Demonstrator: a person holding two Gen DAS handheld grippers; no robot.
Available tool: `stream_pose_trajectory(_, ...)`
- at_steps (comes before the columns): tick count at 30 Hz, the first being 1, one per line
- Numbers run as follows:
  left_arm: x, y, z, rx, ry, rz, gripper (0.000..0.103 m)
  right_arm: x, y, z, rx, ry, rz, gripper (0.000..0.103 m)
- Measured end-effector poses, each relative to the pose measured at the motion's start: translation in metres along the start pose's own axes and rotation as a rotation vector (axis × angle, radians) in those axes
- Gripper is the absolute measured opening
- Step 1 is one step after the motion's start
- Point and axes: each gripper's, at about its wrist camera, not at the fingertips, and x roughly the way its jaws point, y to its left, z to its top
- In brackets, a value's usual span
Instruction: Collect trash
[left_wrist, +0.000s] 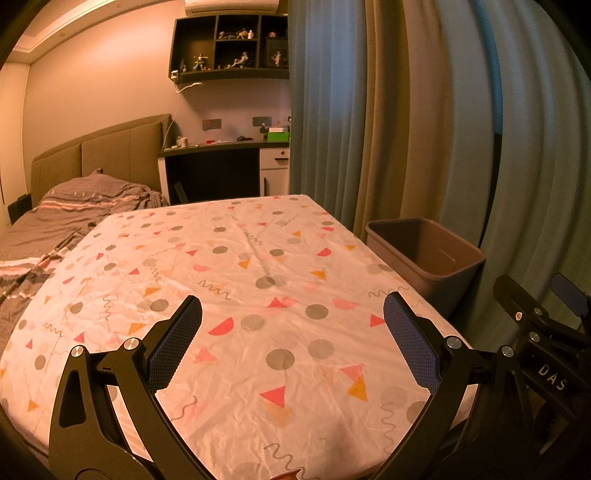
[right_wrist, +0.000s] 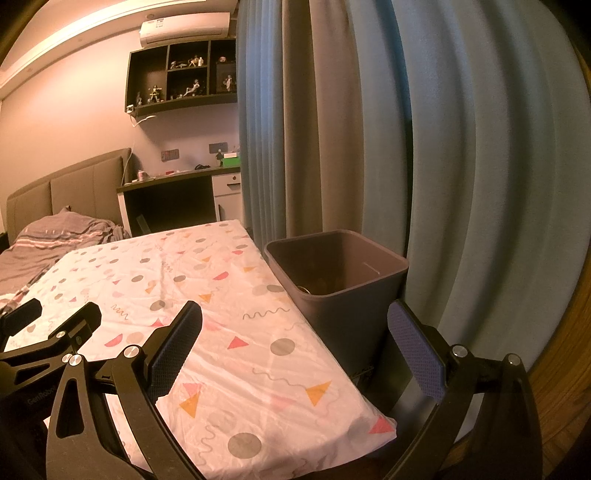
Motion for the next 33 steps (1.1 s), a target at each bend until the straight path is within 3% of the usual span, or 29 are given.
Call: stream_pose_trajectory(33, 0.0001, -0.0076, 0.0001, 0.000, -0.003, -0.009, 0.094, -0.0004, -0.0020, 0.0005, 0.003, -0.001, 0.000, 0.097)
